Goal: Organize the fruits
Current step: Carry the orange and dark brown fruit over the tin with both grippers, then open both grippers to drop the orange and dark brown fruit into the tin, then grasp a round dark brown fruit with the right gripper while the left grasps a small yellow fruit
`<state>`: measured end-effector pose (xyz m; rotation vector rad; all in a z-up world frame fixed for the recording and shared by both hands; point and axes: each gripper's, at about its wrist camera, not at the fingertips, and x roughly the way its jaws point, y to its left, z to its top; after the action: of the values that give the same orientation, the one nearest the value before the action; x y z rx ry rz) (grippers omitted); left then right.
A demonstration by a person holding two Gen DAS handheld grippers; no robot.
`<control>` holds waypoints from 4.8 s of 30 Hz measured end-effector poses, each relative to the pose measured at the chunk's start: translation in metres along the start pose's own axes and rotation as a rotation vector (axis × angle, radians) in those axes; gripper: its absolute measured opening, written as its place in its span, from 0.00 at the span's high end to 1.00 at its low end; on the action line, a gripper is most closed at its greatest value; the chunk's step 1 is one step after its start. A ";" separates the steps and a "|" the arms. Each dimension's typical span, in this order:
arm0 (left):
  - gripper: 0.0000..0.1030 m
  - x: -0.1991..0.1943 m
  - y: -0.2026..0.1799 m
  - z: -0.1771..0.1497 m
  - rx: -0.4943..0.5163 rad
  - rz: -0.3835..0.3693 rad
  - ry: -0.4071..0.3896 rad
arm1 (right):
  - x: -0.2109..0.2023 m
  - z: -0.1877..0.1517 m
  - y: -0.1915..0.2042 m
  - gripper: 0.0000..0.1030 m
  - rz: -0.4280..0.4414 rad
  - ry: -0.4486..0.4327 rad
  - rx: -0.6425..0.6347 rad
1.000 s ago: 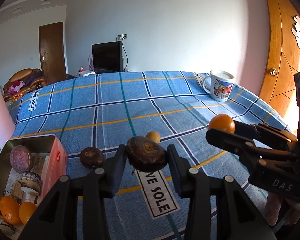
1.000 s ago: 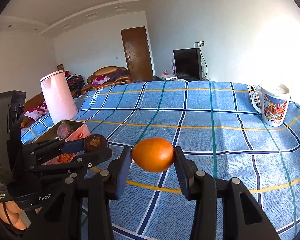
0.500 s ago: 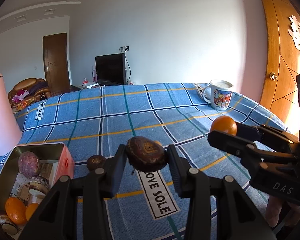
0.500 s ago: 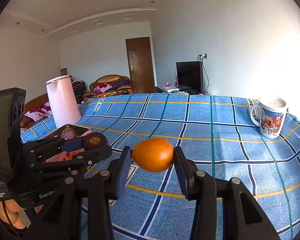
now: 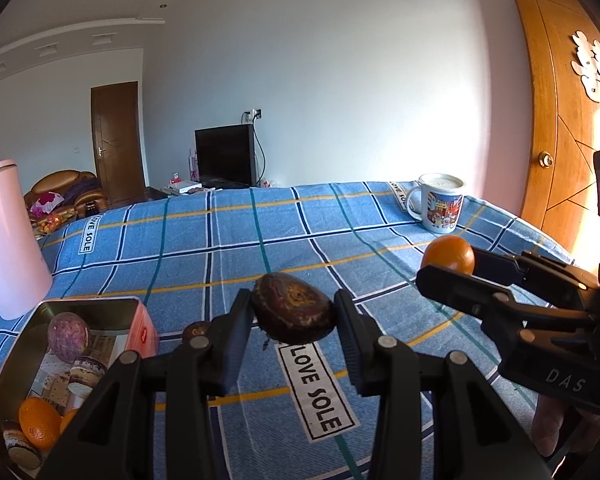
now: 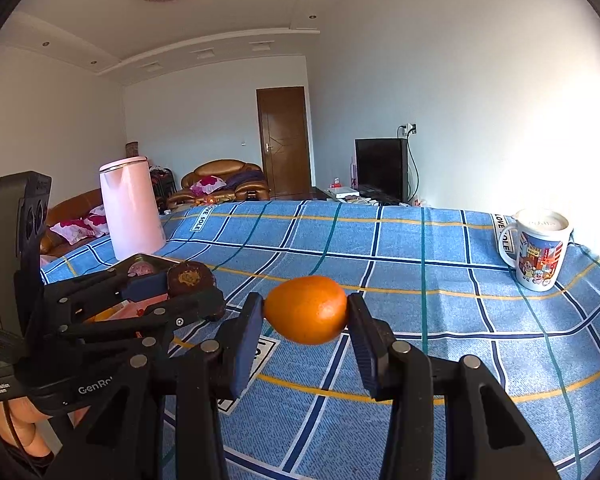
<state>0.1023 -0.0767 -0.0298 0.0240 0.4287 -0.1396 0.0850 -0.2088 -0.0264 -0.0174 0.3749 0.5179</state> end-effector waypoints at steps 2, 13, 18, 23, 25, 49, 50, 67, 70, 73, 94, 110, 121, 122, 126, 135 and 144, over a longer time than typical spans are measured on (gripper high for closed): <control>0.58 -0.002 0.000 0.000 0.003 0.003 -0.008 | -0.001 0.000 0.000 0.56 0.000 -0.006 -0.002; 0.58 -0.013 -0.004 -0.001 0.019 0.025 -0.065 | -0.009 -0.001 0.007 0.56 -0.011 -0.047 -0.035; 0.58 -0.015 -0.004 -0.002 0.023 0.027 -0.076 | -0.010 -0.001 0.009 0.56 -0.014 -0.052 -0.044; 0.58 -0.018 -0.002 -0.003 0.016 0.023 -0.082 | -0.010 -0.001 0.014 0.56 -0.025 -0.053 -0.065; 0.58 -0.019 0.000 -0.004 0.013 0.019 -0.081 | -0.010 -0.001 0.016 0.56 -0.024 -0.051 -0.067; 0.58 -0.055 0.104 -0.013 -0.130 0.134 -0.055 | 0.045 0.016 0.099 0.56 0.139 0.055 -0.137; 0.58 -0.056 0.112 -0.014 -0.138 0.147 -0.051 | 0.048 0.018 0.106 0.56 0.152 0.059 -0.147; 0.58 -0.040 0.194 -0.026 -0.228 0.247 0.115 | 0.121 0.015 0.199 0.56 0.256 0.234 -0.286; 0.58 -0.037 0.199 -0.029 -0.234 0.245 0.136 | 0.129 0.010 0.204 0.56 0.259 0.276 -0.296; 0.58 -0.035 0.202 -0.032 -0.247 0.251 0.143 | 0.139 0.007 0.206 0.56 0.251 0.319 -0.297; 0.28 -0.049 0.189 -0.028 -0.258 0.254 0.065 | 0.147 0.016 0.120 0.48 0.069 0.344 -0.233; 0.25 -0.039 0.140 -0.004 -0.168 0.202 0.074 | 0.161 0.011 0.108 0.63 0.058 0.431 -0.199; 0.25 0.016 0.053 0.017 -0.073 0.064 0.157 | 0.097 0.017 -0.018 0.63 -0.143 0.330 -0.022; 0.25 0.024 0.046 0.017 -0.069 0.054 0.172 | 0.096 0.018 -0.027 0.63 -0.157 0.329 -0.004; 0.25 0.055 0.022 0.015 -0.052 0.024 0.225 | 0.090 0.013 -0.056 0.63 -0.190 0.328 0.054; 0.25 0.106 -0.005 0.014 -0.023 -0.011 0.330 | 0.081 0.011 -0.073 0.63 -0.167 0.304 0.103; 0.31 0.132 -0.017 0.014 0.006 -0.028 0.414 | 0.080 0.010 -0.075 0.63 -0.155 0.298 0.113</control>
<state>0.2239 -0.1113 -0.0721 0.0536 0.8419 -0.1638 0.1896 -0.2345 -0.0517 -0.0145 0.6881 0.3397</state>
